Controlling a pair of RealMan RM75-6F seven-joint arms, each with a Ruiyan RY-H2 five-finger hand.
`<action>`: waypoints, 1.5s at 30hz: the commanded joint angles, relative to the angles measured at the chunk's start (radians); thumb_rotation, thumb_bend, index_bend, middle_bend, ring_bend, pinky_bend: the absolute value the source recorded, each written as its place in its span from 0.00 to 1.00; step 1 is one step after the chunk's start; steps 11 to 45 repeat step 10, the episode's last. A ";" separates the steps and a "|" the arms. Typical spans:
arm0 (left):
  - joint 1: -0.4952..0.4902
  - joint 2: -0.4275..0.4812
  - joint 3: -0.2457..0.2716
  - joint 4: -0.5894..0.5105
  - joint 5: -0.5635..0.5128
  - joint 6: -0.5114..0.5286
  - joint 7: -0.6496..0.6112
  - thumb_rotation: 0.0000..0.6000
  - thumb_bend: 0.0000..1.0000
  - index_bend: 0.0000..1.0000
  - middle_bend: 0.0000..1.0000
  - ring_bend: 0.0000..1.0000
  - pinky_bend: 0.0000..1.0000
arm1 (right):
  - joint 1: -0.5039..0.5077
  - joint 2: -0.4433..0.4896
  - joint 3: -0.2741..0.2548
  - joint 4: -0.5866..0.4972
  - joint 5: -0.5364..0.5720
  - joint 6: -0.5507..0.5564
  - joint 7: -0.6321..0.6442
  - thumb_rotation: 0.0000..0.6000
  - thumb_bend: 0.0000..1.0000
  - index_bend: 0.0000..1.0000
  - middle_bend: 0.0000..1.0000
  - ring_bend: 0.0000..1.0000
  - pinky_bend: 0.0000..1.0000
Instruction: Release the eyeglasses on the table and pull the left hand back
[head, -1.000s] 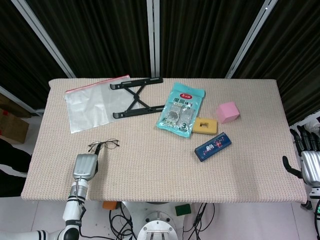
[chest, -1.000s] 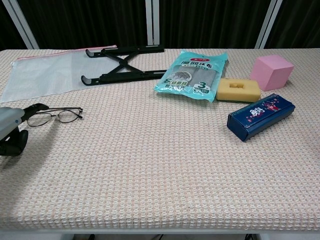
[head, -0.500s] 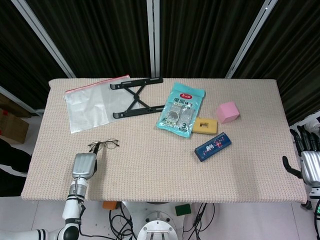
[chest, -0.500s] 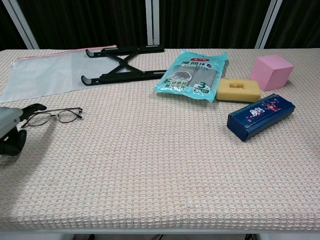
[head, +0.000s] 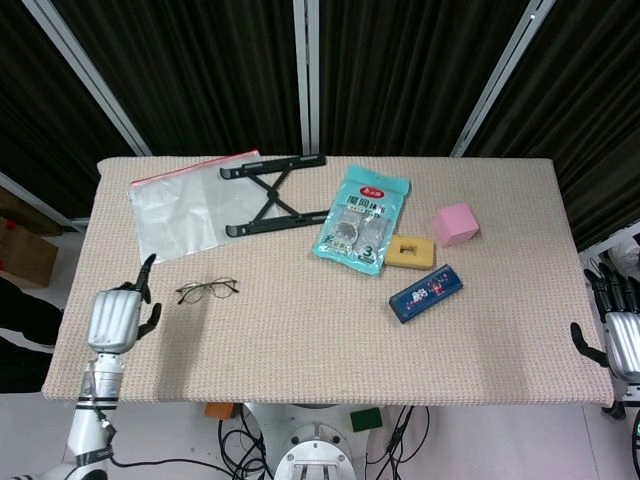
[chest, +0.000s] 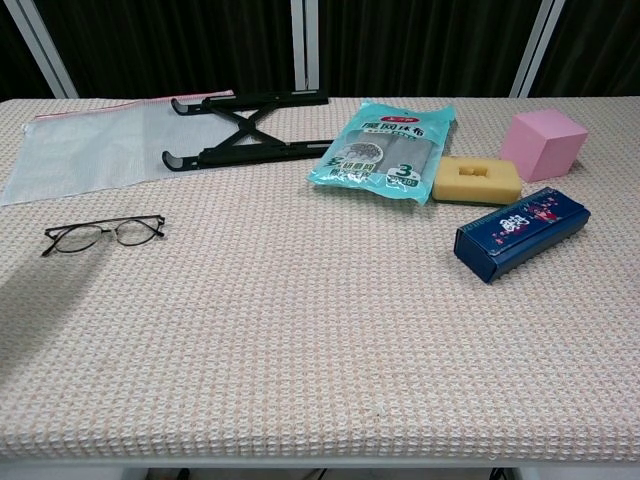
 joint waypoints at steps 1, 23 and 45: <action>0.082 0.151 0.061 -0.004 0.053 0.043 -0.121 0.71 0.14 0.04 0.02 0.02 0.22 | -0.018 0.007 -0.017 -0.015 0.029 -0.015 -0.050 1.00 0.42 0.00 0.00 0.00 0.00; 0.134 0.176 0.071 0.096 0.138 0.086 -0.254 0.41 0.12 0.06 0.01 0.00 0.18 | -0.041 -0.008 -0.029 -0.020 0.028 0.009 -0.105 1.00 0.39 0.00 0.00 0.00 0.00; 0.134 0.176 0.071 0.096 0.138 0.086 -0.254 0.41 0.12 0.06 0.01 0.00 0.18 | -0.041 -0.008 -0.029 -0.020 0.028 0.009 -0.105 1.00 0.39 0.00 0.00 0.00 0.00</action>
